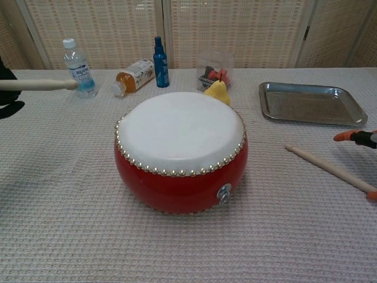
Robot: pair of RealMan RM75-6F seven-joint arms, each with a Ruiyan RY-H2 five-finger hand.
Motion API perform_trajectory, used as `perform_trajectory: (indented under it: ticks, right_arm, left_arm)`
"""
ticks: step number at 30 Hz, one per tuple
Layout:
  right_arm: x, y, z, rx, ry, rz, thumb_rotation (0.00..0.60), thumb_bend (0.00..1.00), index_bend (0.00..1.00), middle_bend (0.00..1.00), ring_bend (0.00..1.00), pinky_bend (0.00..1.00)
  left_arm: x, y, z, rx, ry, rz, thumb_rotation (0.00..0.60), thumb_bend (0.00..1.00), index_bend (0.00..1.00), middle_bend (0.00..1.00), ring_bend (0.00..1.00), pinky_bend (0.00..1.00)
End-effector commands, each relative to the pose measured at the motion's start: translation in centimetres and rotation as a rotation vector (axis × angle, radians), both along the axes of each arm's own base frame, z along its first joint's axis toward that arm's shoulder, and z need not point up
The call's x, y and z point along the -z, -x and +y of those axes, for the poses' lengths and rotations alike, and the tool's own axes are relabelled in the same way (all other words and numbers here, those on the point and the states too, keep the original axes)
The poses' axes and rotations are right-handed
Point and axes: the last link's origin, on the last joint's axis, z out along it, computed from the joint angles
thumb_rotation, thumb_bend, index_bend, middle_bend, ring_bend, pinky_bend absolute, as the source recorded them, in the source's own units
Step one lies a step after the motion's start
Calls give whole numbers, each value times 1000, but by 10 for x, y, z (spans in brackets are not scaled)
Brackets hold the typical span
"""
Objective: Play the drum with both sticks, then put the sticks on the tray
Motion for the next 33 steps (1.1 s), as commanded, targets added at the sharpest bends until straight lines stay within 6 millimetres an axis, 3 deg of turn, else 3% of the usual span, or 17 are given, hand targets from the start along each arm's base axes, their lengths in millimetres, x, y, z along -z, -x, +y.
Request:
perform_trajectory:
  ticks: [1,6,17,25,33]
  right_arm:
    - [-6,-8,-7,35,8,-105,600,321,89,0,0,0]
    - [-8,-19,-22,69,-24,-191,600,431,196,0,0,0]
    - [17,-31,-44,71,-55,-208,600,434,309,0,0,0]
    - [28,-37,-40,57,-100,-200,600,434,337,0,0,0]
    - [31,-51,-15,-33,-151,-243,600,434,424,0,0,0]
  left_arm:
    - [0,1,0,-2,2,1,600,871,1000,1000,1000,1000]
    - [0,2,0,-6,3,-1,600,871,1000,1000,1000,1000]
    - [2,6,0,-18,19,0,600,871,1000,1000,1000,1000]
    - [4,9,-1,-21,28,-1,600,869,1000,1000,1000,1000]
    - [4,11,-1,-25,33,0,600,869,1000,1000,1000,1000]
